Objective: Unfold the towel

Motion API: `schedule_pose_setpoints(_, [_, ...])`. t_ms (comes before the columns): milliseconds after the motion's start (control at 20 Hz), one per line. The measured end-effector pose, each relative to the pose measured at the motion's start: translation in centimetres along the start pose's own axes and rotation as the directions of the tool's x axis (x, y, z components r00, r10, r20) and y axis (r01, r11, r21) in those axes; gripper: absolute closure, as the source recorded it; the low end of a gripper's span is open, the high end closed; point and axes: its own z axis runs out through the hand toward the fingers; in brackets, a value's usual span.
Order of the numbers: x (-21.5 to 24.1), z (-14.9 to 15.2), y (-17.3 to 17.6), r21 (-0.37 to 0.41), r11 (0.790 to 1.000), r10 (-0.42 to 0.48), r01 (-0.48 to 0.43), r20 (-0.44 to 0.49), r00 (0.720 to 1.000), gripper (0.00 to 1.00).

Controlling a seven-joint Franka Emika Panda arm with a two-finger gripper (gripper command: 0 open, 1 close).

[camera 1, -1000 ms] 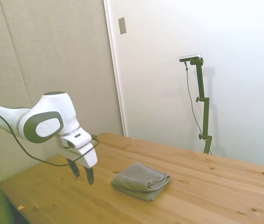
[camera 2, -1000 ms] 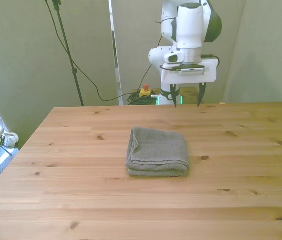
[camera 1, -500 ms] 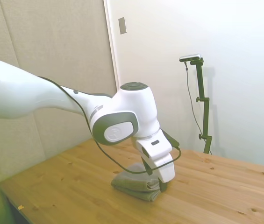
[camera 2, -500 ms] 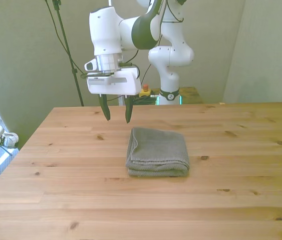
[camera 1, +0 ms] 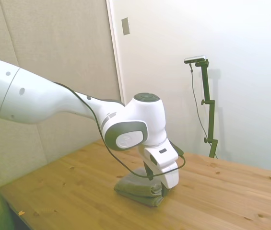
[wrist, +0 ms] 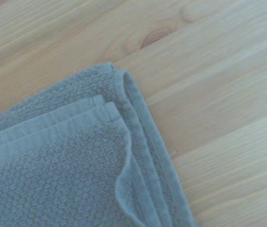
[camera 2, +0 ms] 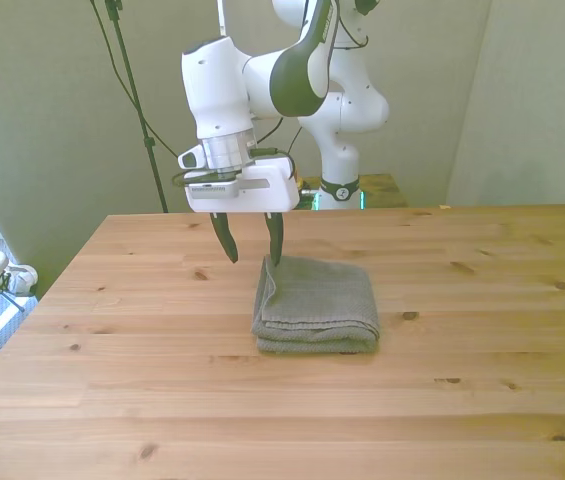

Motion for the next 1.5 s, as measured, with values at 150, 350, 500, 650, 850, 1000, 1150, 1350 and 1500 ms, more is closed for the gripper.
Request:
schedule_pose_setpoints(150, [-0.9, 1.2, -0.8, 0.012, 1.0, -0.027, 0.027, 0.034, 0.999, 0.0])
schedule_pose_setpoints(350, [-2.1, 2.2, -1.6, 0.012, 0.998, -0.069, 0.068, 0.056, 0.996, 0.0])
schedule_pose_setpoints(500, [-2.5, 2.7, -1.7, 0.008, 0.996, -0.089, 0.089, 0.067, 0.994, 1.0])
schedule_pose_setpoints(650, [-2.7, 2.8, -1.7, 0.02, 0.995, -0.101, 0.099, 0.081, 0.992, 1.0])
schedule_pose_setpoints(850, [-2.6, 2.8, -1.6, 0.02, 0.995, -0.103, 0.102, 0.085, 0.991, 1.0])
schedule_pose_setpoints(1000, [-2.6, 2.8, -1.5, 0.018, 0.995, -0.101, 0.1, 0.088, 0.991, 1.0])
schedule_pose_setpoints(1150, [-2.1, 2.6, -1.2, 0.016, 0.996, -0.092, 0.091, 0.089, 0.992, 1.0])
schedule_pose_setpoints(1350, [-1.6, 2.4, -1.0, 0.016, 0.996, -0.084, 0.083, 0.086, 0.993, 1.0])
schedule_pose_setpoints(1500, [-1.6, 2.5, -0.9, 0.015, 0.997, -0.083, 0.082, 0.086, 0.993, 1.0])
